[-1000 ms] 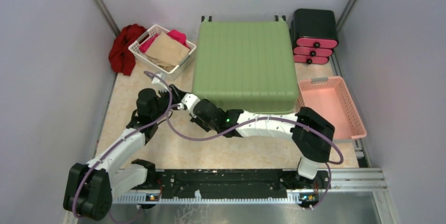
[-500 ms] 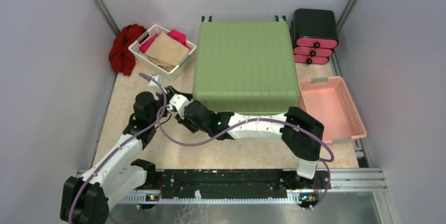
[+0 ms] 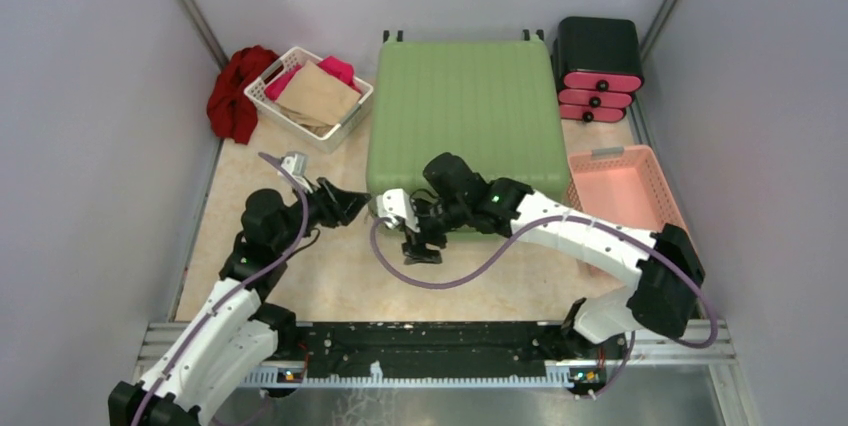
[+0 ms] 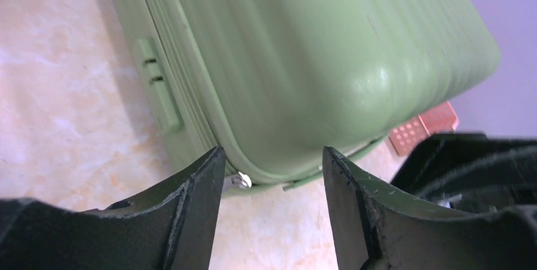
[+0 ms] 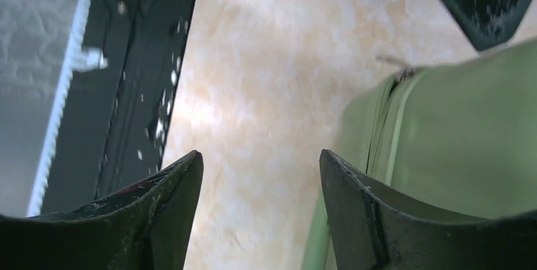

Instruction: Open, take out, and arrange the luggage

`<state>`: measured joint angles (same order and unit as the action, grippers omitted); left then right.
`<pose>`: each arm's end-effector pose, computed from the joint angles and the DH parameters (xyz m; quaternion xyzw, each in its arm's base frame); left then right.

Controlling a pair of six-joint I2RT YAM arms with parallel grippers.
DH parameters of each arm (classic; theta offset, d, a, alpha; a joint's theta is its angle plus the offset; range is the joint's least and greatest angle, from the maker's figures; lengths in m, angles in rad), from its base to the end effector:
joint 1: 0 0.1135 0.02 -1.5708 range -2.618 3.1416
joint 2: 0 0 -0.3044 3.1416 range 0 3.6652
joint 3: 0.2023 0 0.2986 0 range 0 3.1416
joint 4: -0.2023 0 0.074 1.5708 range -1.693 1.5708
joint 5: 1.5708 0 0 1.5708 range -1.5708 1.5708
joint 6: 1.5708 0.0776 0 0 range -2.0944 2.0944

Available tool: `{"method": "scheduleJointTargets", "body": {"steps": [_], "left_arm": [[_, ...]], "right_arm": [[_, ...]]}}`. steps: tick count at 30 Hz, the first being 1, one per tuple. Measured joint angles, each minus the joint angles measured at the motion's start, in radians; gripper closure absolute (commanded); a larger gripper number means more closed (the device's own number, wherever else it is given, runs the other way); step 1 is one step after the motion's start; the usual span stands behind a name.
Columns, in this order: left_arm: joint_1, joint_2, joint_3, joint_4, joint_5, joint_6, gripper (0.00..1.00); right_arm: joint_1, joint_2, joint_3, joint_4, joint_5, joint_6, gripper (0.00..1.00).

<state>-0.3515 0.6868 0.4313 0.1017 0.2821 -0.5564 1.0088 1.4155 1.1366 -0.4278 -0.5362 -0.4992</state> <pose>0.2081 -0.0993 0.2679 0.0141 0.7572 -0.3784 0.5322 0.1677 0.3407 0.3000 -0.6803 0.5624 0.3346 0.3301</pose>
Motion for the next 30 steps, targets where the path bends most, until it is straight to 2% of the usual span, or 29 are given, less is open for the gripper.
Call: {"method": "scheduleJointTargets", "body": {"steps": [4,9,11,14,19,26,30], "left_arm": [[-0.002,-0.037,-0.026,-0.031,0.068,-0.001,0.34],[-0.002,-0.094,-0.085,-0.042,0.112,0.008,0.31],[-0.002,-0.114,-0.109,-0.042,0.111,0.02,0.31],[-0.002,-0.124,-0.126,-0.043,0.092,0.035,0.29],[-0.002,-0.121,-0.126,-0.043,0.064,0.065,0.28],[-0.002,-0.084,-0.063,-0.133,0.045,0.162,0.24],[-0.002,-0.096,-0.031,-0.131,0.041,0.207,0.24]], "right_arm": [[-0.062,-0.046,0.0,-0.227,-0.031,-0.215,0.33],[-0.104,-0.061,0.001,-0.497,0.011,-0.446,0.37],[-0.14,-0.069,0.001,-0.57,0.019,-0.506,0.42],[-0.214,-0.082,-0.005,-0.631,0.018,-0.565,0.42],[-0.257,-0.155,-0.1,-0.565,0.035,-0.56,0.43],[-0.257,-0.208,-0.212,-0.344,0.163,-0.428,0.44],[-0.243,-0.245,-0.258,-0.267,0.227,-0.364,0.44]]}}
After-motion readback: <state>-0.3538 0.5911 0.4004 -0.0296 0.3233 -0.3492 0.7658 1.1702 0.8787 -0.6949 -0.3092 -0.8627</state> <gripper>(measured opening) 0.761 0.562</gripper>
